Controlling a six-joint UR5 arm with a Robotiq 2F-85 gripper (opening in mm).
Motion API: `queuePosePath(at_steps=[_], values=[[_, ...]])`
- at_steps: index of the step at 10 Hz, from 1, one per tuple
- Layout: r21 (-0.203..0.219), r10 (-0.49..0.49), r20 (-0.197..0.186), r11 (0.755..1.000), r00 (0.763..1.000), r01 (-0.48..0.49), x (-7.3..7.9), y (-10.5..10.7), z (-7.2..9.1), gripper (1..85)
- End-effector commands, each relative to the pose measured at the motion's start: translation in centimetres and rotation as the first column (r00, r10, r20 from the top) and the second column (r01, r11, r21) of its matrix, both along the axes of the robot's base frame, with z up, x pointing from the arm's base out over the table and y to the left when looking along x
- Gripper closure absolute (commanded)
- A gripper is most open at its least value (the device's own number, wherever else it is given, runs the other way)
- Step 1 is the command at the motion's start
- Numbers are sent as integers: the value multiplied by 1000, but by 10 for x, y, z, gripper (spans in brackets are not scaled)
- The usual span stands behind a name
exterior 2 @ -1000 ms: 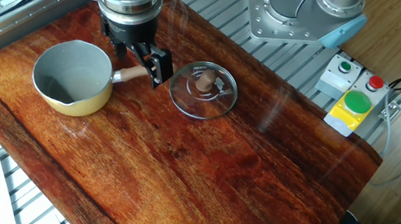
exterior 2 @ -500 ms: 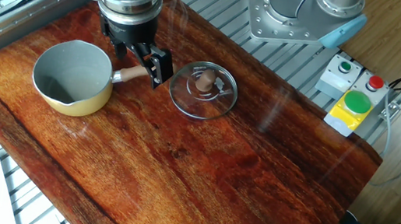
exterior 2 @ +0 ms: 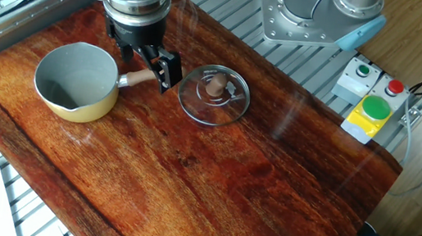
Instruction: Cover the pot with the lid
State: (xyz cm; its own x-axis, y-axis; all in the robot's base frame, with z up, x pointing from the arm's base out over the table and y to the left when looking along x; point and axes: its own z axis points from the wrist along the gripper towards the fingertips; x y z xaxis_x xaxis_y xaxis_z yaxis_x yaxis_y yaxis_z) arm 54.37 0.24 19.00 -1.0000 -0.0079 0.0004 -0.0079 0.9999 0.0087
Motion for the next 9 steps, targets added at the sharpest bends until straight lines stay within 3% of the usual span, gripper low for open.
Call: queuePosePath(at_steps=[1,6,9], values=[[6,-97,-114,995,989,98,-29,7,2,843],[-7,-102,-115,995,988,101,-29,7,1,843],[9,-98,-124,995,987,100,-32,9,4,843]])
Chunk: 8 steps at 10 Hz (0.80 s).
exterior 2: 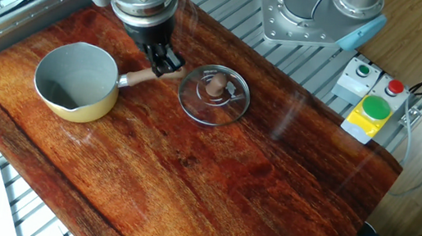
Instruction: Cover the pot with the lid
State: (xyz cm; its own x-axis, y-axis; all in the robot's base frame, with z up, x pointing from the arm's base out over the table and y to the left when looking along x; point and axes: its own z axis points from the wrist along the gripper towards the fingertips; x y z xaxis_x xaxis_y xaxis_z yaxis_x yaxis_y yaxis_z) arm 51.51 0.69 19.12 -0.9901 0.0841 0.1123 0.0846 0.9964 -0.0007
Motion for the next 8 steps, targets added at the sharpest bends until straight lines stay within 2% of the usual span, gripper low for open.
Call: queuePosePath(at_steps=[1,5,6,8], values=[[30,-14,-8,999,1000,15,-4,7,3,843],[33,-45,-1,998,999,45,-7,11,10,843],[18,-47,36,999,998,47,-3,10,2,843],[21,-64,40,998,997,64,-8,20,-6,843]])
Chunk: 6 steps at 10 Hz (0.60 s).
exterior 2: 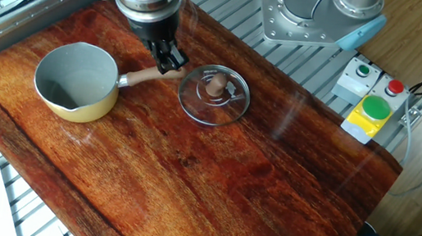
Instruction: Cover the pot with the lid
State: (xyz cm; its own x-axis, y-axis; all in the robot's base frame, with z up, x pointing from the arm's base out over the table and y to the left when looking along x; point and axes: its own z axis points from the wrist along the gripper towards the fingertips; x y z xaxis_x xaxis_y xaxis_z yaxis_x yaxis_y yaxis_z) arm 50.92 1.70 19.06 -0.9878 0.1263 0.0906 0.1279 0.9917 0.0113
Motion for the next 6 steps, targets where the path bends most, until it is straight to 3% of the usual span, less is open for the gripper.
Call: queuePosePath(at_steps=[1,3,4,6], values=[[8,-8,3,1000,1000,8,-3,7,-4,843],[9,21,-7,1000,1000,-21,-3,2,1,843],[10,52,12,999,999,-52,2,2,0,843],[49,175,-4,983,985,-175,-5,9,1,843]])
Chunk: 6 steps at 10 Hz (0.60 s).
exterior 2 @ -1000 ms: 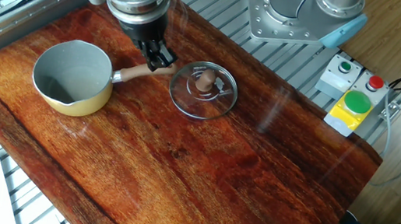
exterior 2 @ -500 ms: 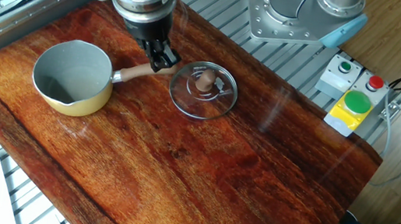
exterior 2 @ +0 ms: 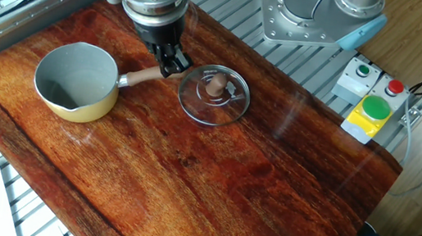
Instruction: Cover the pot with the lid
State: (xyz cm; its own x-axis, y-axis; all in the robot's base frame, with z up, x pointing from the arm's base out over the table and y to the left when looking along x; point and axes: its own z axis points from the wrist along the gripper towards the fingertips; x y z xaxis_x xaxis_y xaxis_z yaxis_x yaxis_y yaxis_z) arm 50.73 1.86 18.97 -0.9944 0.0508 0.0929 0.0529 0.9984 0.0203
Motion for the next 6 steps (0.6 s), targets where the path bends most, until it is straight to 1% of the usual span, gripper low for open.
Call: queuePosePath(at_steps=[1,2,4,5,6], values=[[61,127,4,990,992,-127,-1,12,2,843],[32,156,13,987,988,-156,1,4,2,843],[50,181,28,982,983,-182,4,9,2,843],[54,187,66,980,980,-191,14,12,1,843],[50,175,85,982,981,-180,19,12,1,843]])
